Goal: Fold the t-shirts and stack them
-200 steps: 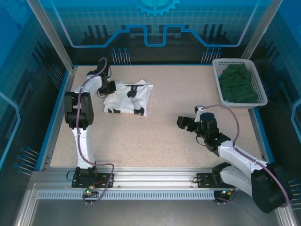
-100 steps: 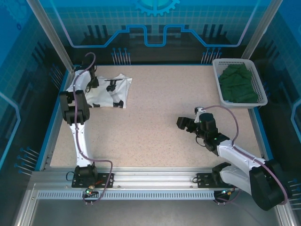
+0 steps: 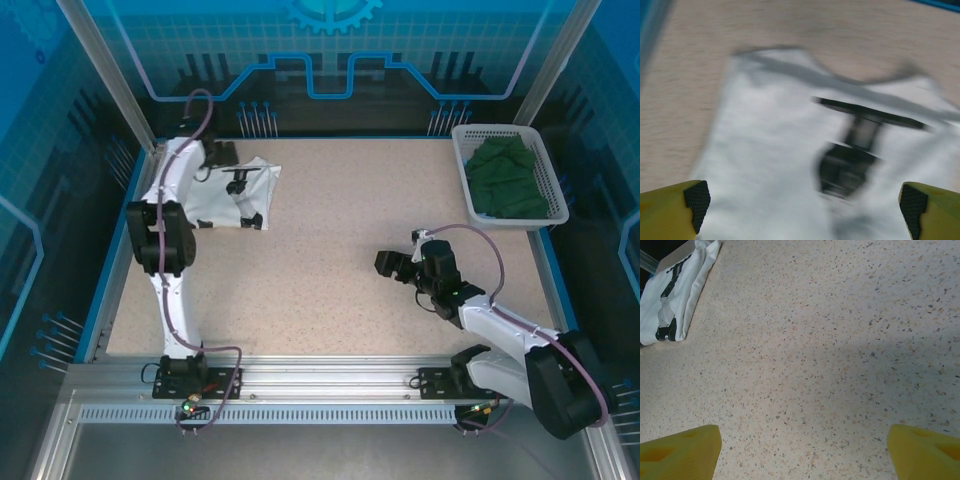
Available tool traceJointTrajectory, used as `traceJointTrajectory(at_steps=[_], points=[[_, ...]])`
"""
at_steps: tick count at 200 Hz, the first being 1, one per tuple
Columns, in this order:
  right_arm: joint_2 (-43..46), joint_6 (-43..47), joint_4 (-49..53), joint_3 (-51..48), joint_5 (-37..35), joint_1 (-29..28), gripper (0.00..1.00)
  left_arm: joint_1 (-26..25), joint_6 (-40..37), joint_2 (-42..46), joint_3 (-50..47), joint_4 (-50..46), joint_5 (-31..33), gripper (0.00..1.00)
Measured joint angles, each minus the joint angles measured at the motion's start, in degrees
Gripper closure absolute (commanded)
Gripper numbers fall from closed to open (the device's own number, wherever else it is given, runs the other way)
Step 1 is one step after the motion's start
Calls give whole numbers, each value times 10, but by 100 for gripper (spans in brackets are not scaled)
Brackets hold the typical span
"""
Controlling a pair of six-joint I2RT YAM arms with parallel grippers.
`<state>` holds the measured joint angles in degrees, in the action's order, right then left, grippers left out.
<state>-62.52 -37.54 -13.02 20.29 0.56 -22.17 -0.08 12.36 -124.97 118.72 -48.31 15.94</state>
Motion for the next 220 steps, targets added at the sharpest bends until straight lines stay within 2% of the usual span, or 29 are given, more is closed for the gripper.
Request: traceJointTrajectory(at_steps=[23,42,77,111,157,220], points=[[-2,0,0,0,3,0,13,-63,26,0,-10,-12,-28,1],[-2,0,0,0,5,0,13,-75,49,0,-49,-15,-48,1],[-3,0,0,0,15,0,13,-53,74,0,-159,-5,-53,1],[-11,-2,-5,0,27,1,13,-46,76,1,-206,6,-49,1],[-20,-6,-8,0,36,1,13,-38,67,0,-208,10,-38,1],[-28,-10,-11,0,42,1,13,20,38,-58,-129,-6,-38,1]])
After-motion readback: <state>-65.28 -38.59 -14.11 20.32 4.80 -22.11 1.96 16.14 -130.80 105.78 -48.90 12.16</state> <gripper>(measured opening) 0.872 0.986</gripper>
